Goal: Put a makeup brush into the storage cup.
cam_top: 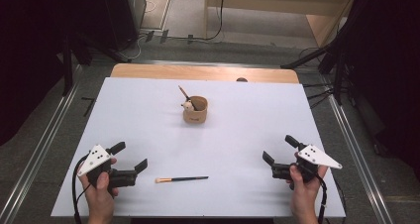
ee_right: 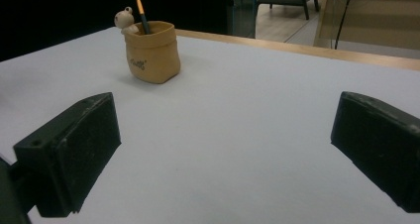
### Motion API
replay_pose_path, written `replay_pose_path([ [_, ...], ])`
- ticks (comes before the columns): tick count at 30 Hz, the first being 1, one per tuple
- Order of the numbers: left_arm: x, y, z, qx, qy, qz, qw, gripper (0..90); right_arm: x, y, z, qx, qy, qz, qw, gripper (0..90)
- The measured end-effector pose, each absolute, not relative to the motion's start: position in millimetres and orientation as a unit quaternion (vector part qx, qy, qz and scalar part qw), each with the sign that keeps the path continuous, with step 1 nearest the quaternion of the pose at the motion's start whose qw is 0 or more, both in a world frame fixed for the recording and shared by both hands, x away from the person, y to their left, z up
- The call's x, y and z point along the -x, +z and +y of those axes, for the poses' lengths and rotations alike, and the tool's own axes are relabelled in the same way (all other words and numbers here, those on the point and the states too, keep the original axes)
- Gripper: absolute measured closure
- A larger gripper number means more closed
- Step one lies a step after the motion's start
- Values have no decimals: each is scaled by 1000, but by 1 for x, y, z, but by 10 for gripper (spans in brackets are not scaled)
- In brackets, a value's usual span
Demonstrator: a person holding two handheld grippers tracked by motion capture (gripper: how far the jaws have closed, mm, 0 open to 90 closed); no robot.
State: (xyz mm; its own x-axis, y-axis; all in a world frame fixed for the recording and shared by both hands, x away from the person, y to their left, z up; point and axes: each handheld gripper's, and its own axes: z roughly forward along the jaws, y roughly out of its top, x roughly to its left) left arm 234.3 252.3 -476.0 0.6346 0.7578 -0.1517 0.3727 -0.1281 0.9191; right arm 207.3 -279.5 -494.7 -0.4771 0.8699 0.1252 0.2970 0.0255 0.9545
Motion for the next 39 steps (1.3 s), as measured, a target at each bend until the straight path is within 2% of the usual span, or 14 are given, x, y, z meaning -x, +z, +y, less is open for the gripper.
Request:
replay_pose_path([
  [24, -236, -475, 258, -729, 173, 385, 539, 0, -159, -496, -340, -471, 523, 649, 288, 0],
  [39, -234, -469, 242, -736, 158, 375, 542, 0, -160, -496, -340, -473, 519, 653, 285, 0],
])
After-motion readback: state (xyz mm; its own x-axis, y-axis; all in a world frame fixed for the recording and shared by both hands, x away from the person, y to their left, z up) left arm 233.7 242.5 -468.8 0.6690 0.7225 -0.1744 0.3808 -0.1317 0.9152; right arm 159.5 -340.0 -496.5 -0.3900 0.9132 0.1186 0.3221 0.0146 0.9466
